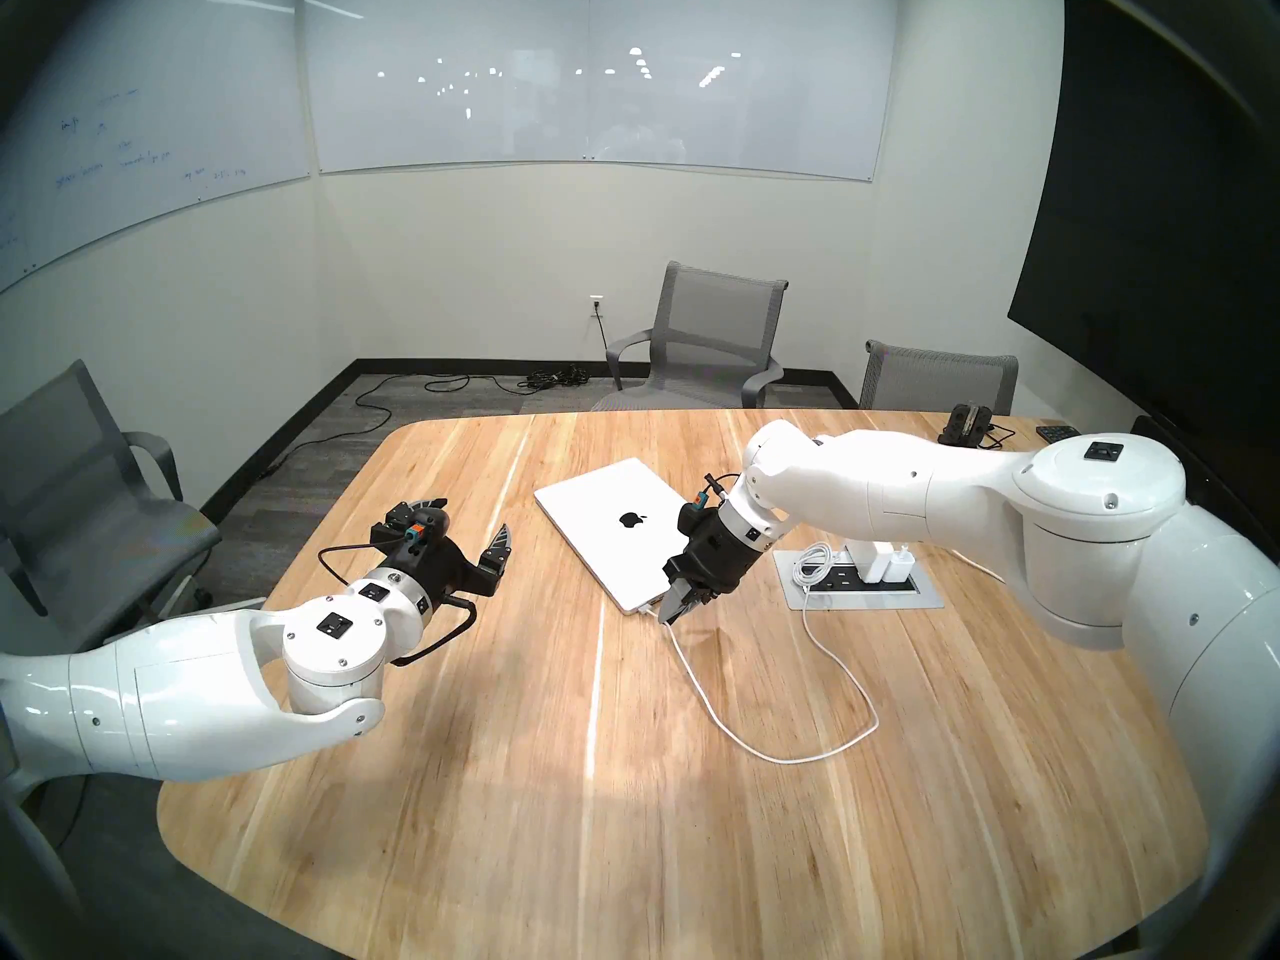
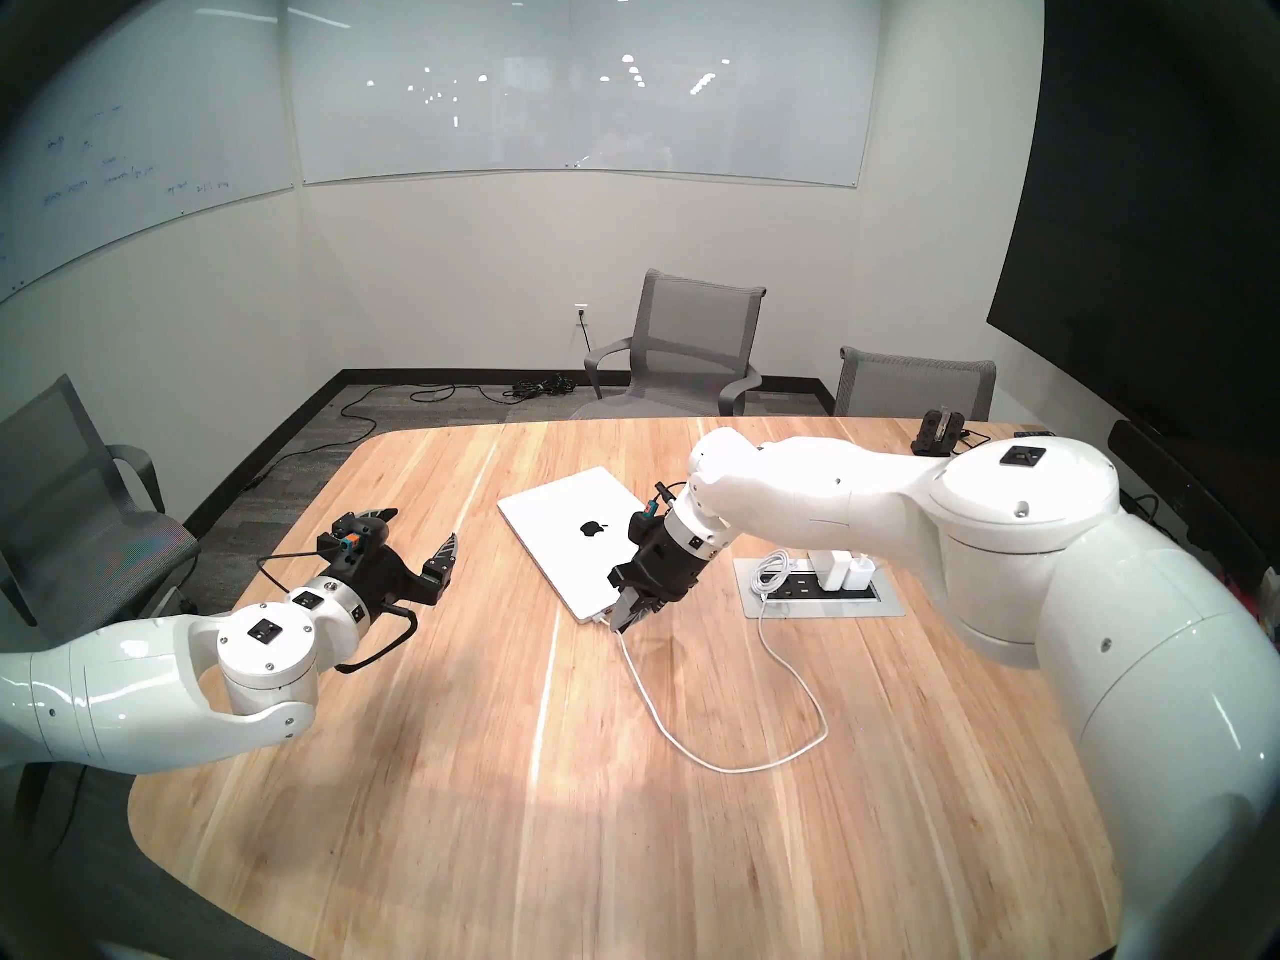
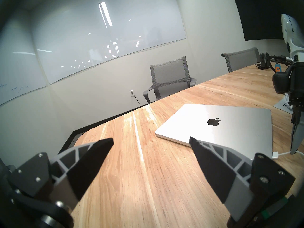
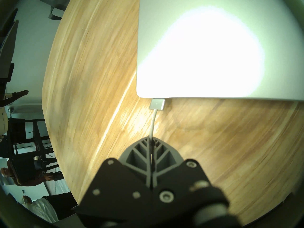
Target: Plug the charging cable into the port of a MacBook
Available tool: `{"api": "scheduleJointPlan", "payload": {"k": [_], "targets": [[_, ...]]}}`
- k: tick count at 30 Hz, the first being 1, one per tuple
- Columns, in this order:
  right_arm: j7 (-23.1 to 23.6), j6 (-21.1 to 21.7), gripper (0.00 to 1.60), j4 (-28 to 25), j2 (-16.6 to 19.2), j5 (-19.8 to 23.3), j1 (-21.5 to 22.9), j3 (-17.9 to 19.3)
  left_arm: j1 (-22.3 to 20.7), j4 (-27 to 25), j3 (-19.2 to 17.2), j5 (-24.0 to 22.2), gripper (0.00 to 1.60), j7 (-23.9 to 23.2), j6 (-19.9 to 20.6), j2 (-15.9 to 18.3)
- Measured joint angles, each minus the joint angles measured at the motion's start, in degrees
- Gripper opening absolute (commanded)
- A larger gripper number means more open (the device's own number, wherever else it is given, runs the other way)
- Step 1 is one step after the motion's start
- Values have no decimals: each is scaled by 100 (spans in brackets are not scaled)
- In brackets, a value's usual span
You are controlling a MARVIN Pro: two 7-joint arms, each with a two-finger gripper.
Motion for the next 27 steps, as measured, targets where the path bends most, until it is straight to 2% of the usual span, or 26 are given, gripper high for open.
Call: {"api": "scheduleJointPlan", "payload": {"k": [27], "targets": [[-143,2,0,-114,80,93,17,-5,0,0,0,0,160,0,0,0]]}}
